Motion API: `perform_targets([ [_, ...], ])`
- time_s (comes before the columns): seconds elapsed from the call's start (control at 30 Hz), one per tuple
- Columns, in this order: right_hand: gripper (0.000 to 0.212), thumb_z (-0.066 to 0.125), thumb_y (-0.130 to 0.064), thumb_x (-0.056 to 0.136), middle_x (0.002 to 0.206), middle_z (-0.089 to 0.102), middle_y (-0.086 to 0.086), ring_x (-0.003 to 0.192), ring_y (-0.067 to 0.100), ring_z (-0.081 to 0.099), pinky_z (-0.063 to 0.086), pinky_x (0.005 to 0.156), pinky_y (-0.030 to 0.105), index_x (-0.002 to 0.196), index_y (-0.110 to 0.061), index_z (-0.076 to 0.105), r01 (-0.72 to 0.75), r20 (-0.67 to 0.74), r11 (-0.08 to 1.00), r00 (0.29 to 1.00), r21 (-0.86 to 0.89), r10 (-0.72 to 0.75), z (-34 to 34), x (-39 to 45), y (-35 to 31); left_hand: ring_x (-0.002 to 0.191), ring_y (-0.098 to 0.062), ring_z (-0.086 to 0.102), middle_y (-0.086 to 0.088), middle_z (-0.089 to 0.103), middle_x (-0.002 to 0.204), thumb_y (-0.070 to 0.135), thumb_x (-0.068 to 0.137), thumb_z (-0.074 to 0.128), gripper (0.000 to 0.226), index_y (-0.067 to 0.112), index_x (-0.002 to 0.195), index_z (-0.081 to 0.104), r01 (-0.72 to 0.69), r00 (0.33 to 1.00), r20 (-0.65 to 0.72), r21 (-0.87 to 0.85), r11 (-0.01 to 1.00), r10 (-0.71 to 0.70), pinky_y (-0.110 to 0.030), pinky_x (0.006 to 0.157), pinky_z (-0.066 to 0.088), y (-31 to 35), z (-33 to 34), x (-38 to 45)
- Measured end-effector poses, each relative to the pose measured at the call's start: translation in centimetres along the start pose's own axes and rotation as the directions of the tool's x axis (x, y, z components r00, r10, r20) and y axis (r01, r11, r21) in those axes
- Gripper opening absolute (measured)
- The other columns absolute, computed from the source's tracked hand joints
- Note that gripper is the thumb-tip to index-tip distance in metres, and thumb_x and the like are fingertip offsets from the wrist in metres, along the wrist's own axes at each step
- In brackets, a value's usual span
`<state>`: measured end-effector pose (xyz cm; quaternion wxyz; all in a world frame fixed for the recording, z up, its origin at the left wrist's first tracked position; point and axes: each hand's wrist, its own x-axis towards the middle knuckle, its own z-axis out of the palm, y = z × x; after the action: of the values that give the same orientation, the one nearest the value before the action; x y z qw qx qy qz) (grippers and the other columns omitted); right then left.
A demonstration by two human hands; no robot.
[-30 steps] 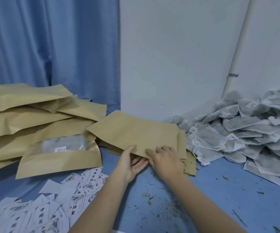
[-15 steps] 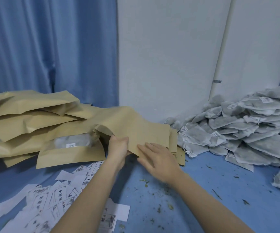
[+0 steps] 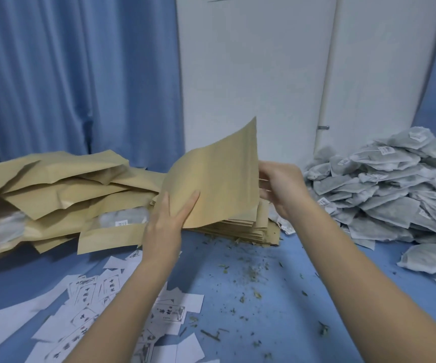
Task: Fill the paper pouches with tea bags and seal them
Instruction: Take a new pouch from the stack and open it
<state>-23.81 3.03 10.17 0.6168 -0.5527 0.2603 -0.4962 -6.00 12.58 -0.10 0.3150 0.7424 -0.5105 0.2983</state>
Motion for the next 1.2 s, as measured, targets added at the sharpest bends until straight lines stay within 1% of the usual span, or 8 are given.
perform_targets([
  [0.23, 0.013, 0.063, -0.017, 0.088, 0.075, 0.07, 0.009, 0.058, 0.018, 0.067, 0.054, 0.049, 0.025, 0.089, -0.004, 0.066, -0.121, -0.02, 0.993, 0.993, -0.013, 0.12, -1.7, -0.3, 1.0, 0.067, -0.04, 0.061, -0.035, 0.057, 0.116, -0.036, 0.037, 0.062, 0.108, 0.021, 0.129, 0.059, -0.103, 0.994, -0.015, 0.138, 0.985, 0.106, -0.036, 0.049, 0.05, -0.4, 0.4, -2.1],
  [0.33, 0.007, 0.063, -0.003, 0.085, 0.073, 0.07, 0.012, 0.057, 0.018, 0.068, 0.056, 0.051, 0.026, 0.083, 0.003, 0.064, -0.133, -0.056, 0.991, 0.989, 0.004, 0.133, -2.3, -0.2, 1.5, 0.102, -0.041, 0.053, -0.028, 0.037, 0.14, -0.023, 0.067, 0.052, 0.105, 0.029, 0.149, 0.013, -0.073, 0.974, 0.224, 0.141, 0.987, 0.04, -0.043, 0.079, 0.046, -0.5, 0.8, -2.6],
  [0.4, 0.006, 0.064, 0.001, 0.082, 0.071, 0.07, 0.012, 0.054, 0.017, 0.068, 0.058, 0.053, 0.027, 0.085, 0.006, 0.063, -0.161, -0.076, 0.986, 0.984, 0.041, 0.164, -2.6, -0.3, 1.9, 0.139, -0.037, 0.016, -0.018, 0.006, 0.155, 0.005, 0.082, 0.055, 0.104, 0.039, 0.143, -0.022, -0.006, 0.842, 0.54, 0.055, 0.998, -0.024, -0.045, 0.109, 0.023, -0.4, 1.0, -2.6],
  [0.5, 0.011, 0.068, 0.002, 0.079, 0.072, 0.068, 0.015, 0.056, 0.022, 0.064, 0.055, 0.055, 0.027, 0.085, 0.009, 0.063, -0.19, -0.079, 0.98, 0.978, 0.056, 0.194, -2.7, -0.5, 2.9, 0.145, -0.016, 0.002, 0.001, 0.001, 0.158, 0.028, 0.066, 0.074, 0.117, 0.032, 0.15, -0.006, 0.41, 0.628, 0.778, -0.356, 0.84, 0.023, -0.036, 0.115, 0.014, 2.0, -1.2, -0.9],
  [0.6, 0.011, 0.072, -0.001, 0.076, 0.074, 0.068, 0.016, 0.06, 0.023, 0.063, 0.054, 0.059, 0.028, 0.079, 0.008, 0.066, -0.159, -0.058, 0.987, 0.986, -0.012, 0.158, -2.6, -1.2, 3.7, 0.116, -0.006, 0.05, 0.007, 0.045, 0.138, 0.035, 0.072, 0.075, 0.071, 0.029, 0.136, 0.044, 0.594, 0.785, 0.613, -0.703, 0.392, -0.09, -0.029, 0.096, 0.041, 6.0, -2.9, 1.3],
  [0.67, 0.018, 0.075, -0.004, 0.074, 0.08, 0.069, 0.02, 0.064, 0.024, 0.066, 0.058, 0.061, 0.028, 0.082, 0.011, 0.068, -0.122, -0.031, 0.989, 0.992, -0.081, 0.119, -2.5, -1.9, 4.0, 0.099, -0.015, 0.062, 0.002, 0.061, 0.114, 0.044, 0.077, 0.071, 0.049, 0.018, 0.117, 0.06, 0.649, 0.761, 0.616, -0.723, 0.238, -0.205, -0.037, 0.083, 0.055, 8.6, -3.4, 2.8],
  [0.8, 0.017, 0.075, -0.008, 0.075, 0.083, 0.071, 0.019, 0.07, 0.024, 0.069, 0.057, 0.063, 0.029, 0.081, 0.008, 0.071, -0.033, 0.047, 0.985, 0.998, -0.168, 0.042, -3.0, -3.0, 4.1, 0.083, -0.027, 0.069, -0.007, 0.069, 0.089, 0.038, 0.076, 0.076, 0.024, 0.017, 0.08, 0.065, 0.649, 0.758, 0.576, -0.707, 0.279, -0.306, -0.046, 0.066, 0.059, 11.6, -3.2, 3.8],
  [1.2, 0.017, 0.066, -0.017, 0.085, 0.082, 0.071, 0.011, 0.07, 0.017, 0.066, 0.053, 0.06, 0.022, 0.089, -0.002, 0.072, -0.091, 0.099, 0.996, 0.991, -0.017, 0.092, -5.4, -2.8, 4.5, 0.081, -0.034, 0.069, -0.016, 0.07, 0.082, 0.022, 0.093, 0.057, 0.025, 0.006, 0.077, 0.068, 0.573, 0.812, 0.527, -0.802, 0.168, -0.252, -0.04, 0.068, 0.059, 13.3, -1.6, 3.1],
])
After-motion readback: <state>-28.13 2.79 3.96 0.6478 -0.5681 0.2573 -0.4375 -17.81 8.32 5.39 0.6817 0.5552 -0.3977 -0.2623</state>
